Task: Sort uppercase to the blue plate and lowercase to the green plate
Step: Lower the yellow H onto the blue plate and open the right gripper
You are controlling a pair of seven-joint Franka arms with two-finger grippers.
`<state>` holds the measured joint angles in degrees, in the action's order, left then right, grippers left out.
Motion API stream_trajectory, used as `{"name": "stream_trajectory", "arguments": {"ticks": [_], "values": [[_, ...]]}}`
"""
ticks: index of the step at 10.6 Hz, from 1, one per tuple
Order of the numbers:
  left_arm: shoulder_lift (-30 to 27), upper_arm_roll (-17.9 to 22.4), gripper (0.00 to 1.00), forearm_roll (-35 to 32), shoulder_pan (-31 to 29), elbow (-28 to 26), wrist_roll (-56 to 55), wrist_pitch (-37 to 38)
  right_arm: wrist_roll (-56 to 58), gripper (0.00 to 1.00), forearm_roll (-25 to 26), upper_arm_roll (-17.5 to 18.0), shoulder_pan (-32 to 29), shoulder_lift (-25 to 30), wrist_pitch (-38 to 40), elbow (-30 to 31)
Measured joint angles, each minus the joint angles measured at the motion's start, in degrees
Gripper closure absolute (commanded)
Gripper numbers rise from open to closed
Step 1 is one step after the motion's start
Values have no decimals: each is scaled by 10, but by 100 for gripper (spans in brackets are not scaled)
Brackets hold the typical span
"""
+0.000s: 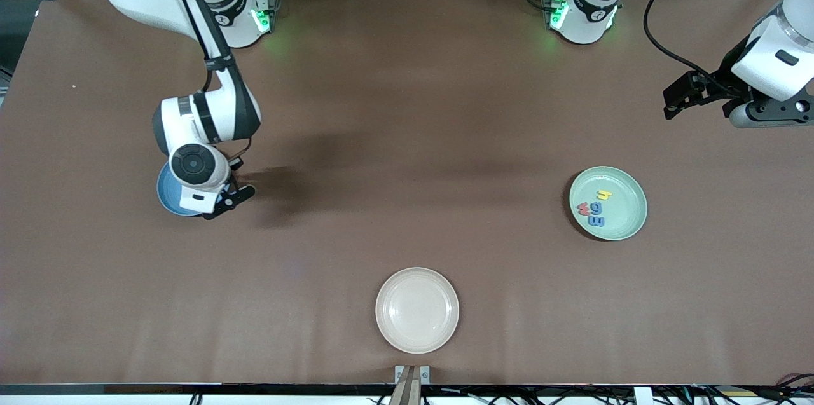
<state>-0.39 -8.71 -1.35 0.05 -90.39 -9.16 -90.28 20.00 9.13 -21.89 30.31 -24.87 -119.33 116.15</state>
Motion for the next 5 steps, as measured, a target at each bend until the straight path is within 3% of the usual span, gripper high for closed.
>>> {"name": "stream_trajectory", "arguments": {"ticks": [4, 5], "values": [[0, 0, 0, 0, 0, 0, 0, 0, 114, 62, 0, -57, -28, -14, -106, 72], [0, 0, 0, 0, 0, 0, 0, 0, 125, 53, 0, -59, -38, -18, -109, 76]]}}
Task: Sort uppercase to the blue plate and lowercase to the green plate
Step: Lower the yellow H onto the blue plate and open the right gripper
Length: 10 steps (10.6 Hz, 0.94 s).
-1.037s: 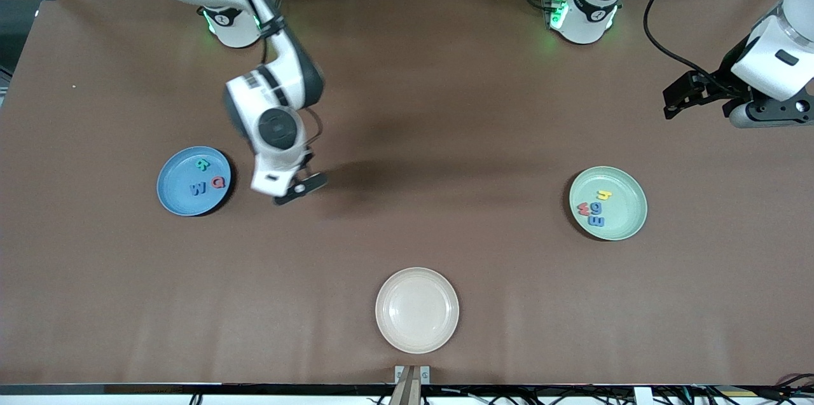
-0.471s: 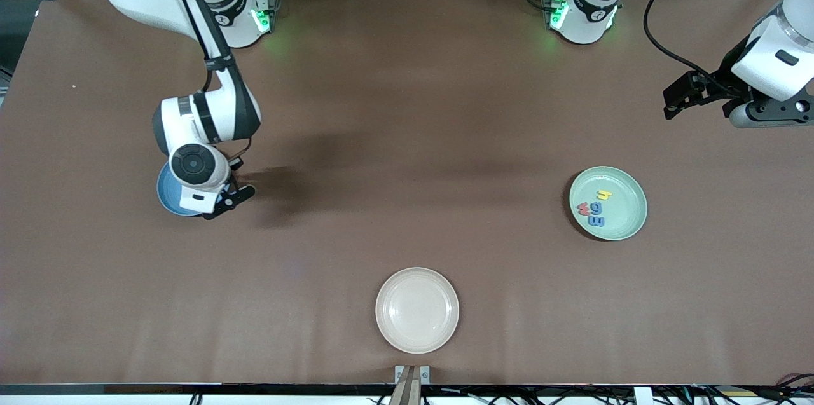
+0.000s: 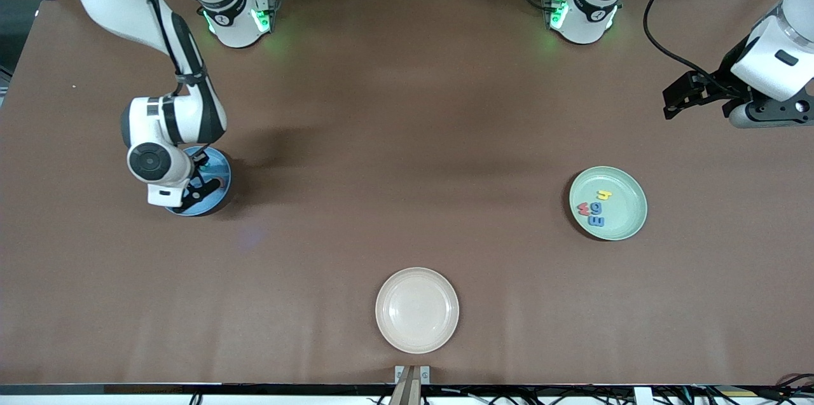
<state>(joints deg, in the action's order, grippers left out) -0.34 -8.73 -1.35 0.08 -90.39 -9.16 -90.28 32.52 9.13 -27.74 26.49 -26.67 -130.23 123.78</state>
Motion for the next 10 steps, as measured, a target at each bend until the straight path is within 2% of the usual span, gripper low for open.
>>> {"name": "stream_trajectory", "arguments": {"ticks": [1, 2, 3, 4, 7, 10], "values": [[1, 0, 0, 0, 0, 0, 0, 0, 7, 38, 0, 0, -4, -3, -1, 2], [2, 0, 0, 0, 0, 0, 0, 0, 8, 18, -3, 0, -5, -6, -2, 4], [3, -1, 0, 0, 0, 0, 0, 0, 8, 13, -14, 0, -5, -9, -2, 4], [4, -1, 0, 0, 0, 0, 0, 0, 10, 1, -25, 0, -5, -12, -2, 4], [6, 0, 0, 0, -1, 0, 5, -1, 10, 0, -38, 0, -4, -12, -2, 1], [10, 0, 0, 0, -1, 4, 5, -3, 10, 0, -76, -25, 2, -1, 10, -25]]}}
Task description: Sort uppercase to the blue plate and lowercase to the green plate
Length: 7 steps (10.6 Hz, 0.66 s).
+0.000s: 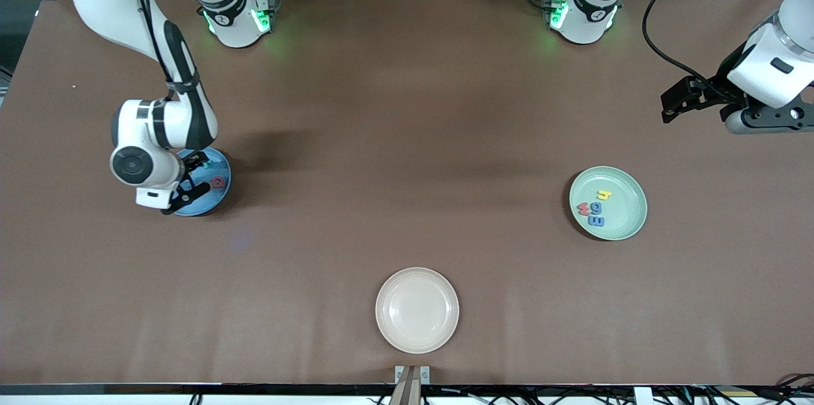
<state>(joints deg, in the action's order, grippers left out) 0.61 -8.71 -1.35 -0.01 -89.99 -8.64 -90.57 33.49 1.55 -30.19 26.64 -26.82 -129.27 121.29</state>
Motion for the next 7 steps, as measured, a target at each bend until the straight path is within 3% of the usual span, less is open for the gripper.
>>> {"name": "stream_trajectory", "arguments": {"ticks": [3, 7], "values": [[2, 3, 0, 0, -1, 11, 0, -1, 0, 0, -18, -2, -14, 42, 65, -50], [11, 6, 0, 0, -2, 32, 0, -1, -21, 0, -95, 52, -75, 72, 248, -192]]}}
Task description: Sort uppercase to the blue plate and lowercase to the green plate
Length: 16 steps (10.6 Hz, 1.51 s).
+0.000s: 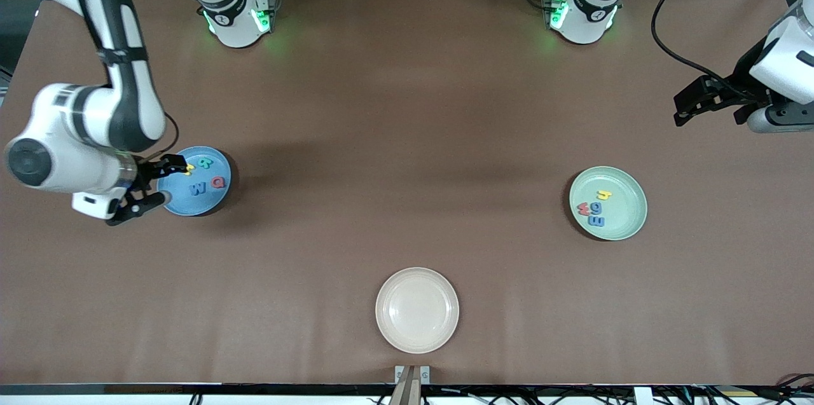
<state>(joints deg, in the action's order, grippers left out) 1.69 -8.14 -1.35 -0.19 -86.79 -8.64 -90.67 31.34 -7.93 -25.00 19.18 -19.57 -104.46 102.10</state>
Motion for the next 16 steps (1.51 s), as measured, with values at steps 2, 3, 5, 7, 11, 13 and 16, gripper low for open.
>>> {"name": "stream_trajectory", "arguments": {"ticks": [2, 3, 5, 7, 11, 13, 16], "values": [[2, 0, 0, 0, 0, 0, 0, 0, -42, 0, -4, 23, -26, 6, 58, -71], [2, 0, 0, 0, 0, 1, 0, 0, -61, 0, -4, 32, -31, 14, 79, -96], [3, 0, 0, 0, 0, 1, 0, 0, -122, 0, 0, 73, -48, 41, 117, -132], [6, 1, 0, 0, -1, 1, 0, 0, -177, 0, 20, 131, -72, 79, 146, -145], [11, 1, 0, 0, -2, 1, 1, 0, -192, 0, 32, 176, -114, 140, 159, -145], [11, 1, 0, 0, -2, 2, 1, 0, -192, 0, 44, 180, -132, 150, 159, -145], [12, 1, 0, 0, -3, 2, 1, 0, -192, 0, 57, 247, -193, 155, 159, -145]]}}
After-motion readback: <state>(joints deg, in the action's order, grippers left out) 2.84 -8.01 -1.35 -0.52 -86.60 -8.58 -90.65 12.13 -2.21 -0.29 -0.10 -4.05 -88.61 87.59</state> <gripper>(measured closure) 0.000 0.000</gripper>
